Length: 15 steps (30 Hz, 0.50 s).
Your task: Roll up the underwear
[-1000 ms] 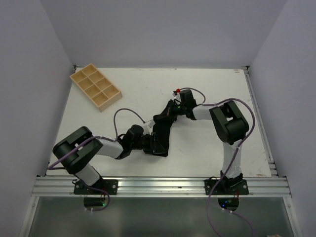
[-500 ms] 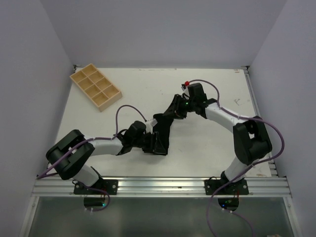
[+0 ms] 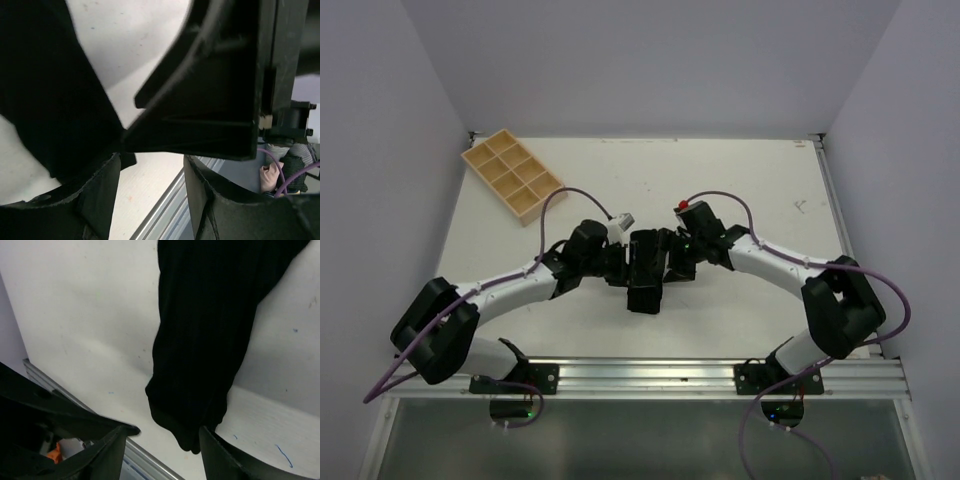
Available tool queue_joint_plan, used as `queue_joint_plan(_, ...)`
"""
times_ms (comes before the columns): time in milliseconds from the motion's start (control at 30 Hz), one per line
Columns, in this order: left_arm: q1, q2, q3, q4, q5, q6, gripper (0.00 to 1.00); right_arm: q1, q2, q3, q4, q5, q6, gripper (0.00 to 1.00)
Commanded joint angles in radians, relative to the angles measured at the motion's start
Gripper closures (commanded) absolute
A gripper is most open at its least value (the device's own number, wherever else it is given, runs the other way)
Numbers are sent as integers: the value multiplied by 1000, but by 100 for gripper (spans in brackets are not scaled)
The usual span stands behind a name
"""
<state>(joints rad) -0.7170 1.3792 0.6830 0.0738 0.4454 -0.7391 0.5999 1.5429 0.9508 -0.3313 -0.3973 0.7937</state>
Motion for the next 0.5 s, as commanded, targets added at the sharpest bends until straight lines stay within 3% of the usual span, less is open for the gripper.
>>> queue_joint_plan(0,56,-31,15,-107,7,46,43,29,-40,-38,-26,104,48,35)
queue_joint_plan(233,218,-97,-49,-155,-17,55,41,89,-21,-50,-22,120,70,34)
queue_joint_plan(467,283,-58,-115,-108,59,20,41,132,8,-101,21,118,85,35)
